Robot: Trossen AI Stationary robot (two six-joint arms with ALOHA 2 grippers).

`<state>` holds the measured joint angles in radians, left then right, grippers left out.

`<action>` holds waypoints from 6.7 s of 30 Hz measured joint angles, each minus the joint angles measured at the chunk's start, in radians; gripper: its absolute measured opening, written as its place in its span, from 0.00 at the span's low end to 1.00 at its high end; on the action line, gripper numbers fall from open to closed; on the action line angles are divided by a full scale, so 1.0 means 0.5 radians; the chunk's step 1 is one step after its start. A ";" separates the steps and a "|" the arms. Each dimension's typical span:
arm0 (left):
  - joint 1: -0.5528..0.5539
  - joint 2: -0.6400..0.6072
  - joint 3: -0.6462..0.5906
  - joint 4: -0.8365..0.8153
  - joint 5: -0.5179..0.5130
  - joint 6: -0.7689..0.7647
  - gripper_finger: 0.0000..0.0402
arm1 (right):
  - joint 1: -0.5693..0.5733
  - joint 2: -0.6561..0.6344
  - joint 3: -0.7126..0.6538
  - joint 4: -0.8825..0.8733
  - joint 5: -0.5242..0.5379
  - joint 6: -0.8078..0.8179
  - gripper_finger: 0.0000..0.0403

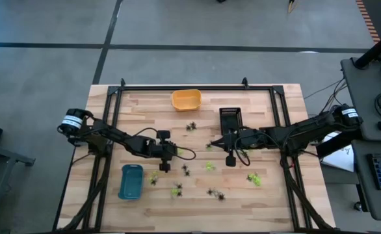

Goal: Sort Halloween decoration
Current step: Put the green spider toy into the blue bin

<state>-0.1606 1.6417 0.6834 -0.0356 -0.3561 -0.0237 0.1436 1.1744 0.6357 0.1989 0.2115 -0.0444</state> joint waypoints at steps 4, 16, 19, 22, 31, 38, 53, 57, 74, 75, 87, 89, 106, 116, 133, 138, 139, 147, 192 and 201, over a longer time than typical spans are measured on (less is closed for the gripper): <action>0.006 0.000 -0.025 0.087 0.000 0.016 0.23 | 0.000 0.000 0.000 0.000 0.000 0.000 0.02; 0.013 0.000 -0.086 0.187 0.000 0.014 0.23 | 0.000 0.000 0.000 0.000 0.000 -0.001 0.02; 0.015 0.000 -0.098 0.214 0.000 0.014 0.23 | 0.000 0.000 -0.001 0.000 0.000 -0.001 0.02; 0.017 0.000 -0.101 0.215 -0.001 0.013 0.23 | 0.000 0.000 -0.001 0.000 0.000 -0.001 0.02; 0.040 0.006 -0.105 0.238 0.000 0.019 0.19 | 0.000 0.000 -0.001 0.000 0.000 -0.001 0.02; 0.044 0.162 -0.072 0.334 -0.025 0.008 0.19 | 0.000 0.000 -0.001 -0.002 -0.001 0.015 0.02; 0.043 0.177 -0.043 0.314 0.006 -0.029 0.01 | 0.000 0.001 -0.001 -0.007 -0.001 0.016 0.02; 0.043 0.151 -0.044 0.304 0.011 -0.030 0.00 | 0.000 0.001 -0.001 -0.010 -0.001 0.016 0.02; 0.044 -0.225 -0.057 0.203 0.011 0.060 0.00 | 0.000 0.000 -0.001 -0.014 -0.001 0.017 0.02; 0.044 -0.241 -0.057 0.191 0.010 0.060 0.00 | 0.000 0.001 -0.001 -0.014 -0.001 0.017 0.02; -0.032 -0.688 -0.053 -0.065 0.046 -0.019 0.00 | 0.000 0.000 -0.001 -0.014 -0.002 0.020 0.02; -0.032 -0.723 -0.053 -0.088 0.066 -0.029 0.00 | 0.000 0.000 -0.001 -0.014 -0.002 0.021 0.02; -0.017 -0.537 -0.331 0.689 0.490 0.137 0.00 | 0.000 0.000 -0.007 -0.013 -0.002 0.003 0.02; -0.016 -0.536 -0.589 0.997 0.163 -0.064 0.00 | 0.000 0.001 -0.008 0.002 -0.002 0.000 0.02; 0.002 0.014 -0.350 1.031 -0.026 -0.181 0.36 | 0.000 0.001 -0.008 0.000 -0.002 0.002 0.02; 0.013 0.092 -0.318 1.017 -0.026 -0.177 0.41 | 0.000 0.000 -0.008 -0.007 -0.002 0.005 0.02; 0.016 0.095 -0.326 1.008 -0.026 -0.171 0.41 | 0.001 0.000 -0.008 -0.008 -0.002 0.002 0.02; 0.029 0.073 -0.379 0.965 -0.024 -0.032 0.40 | 0.000 0.000 -0.008 -0.014 -0.002 0.001 0.02; 0.114 -0.049 -0.372 0.956 0.066 0.028 0.00 | 0.000 0.000 -0.008 -0.013 0.000 -0.017 0.02; 0.111 -0.250 -0.376 0.854 0.066 0.030 0.00 | 0.000 0.000 -0.008 -0.013 0.000 -0.016 0.02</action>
<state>-0.1051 1.5166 0.4953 0.3915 -0.3229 -0.0086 0.1436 1.1746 0.6315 0.1922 0.2115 -0.0525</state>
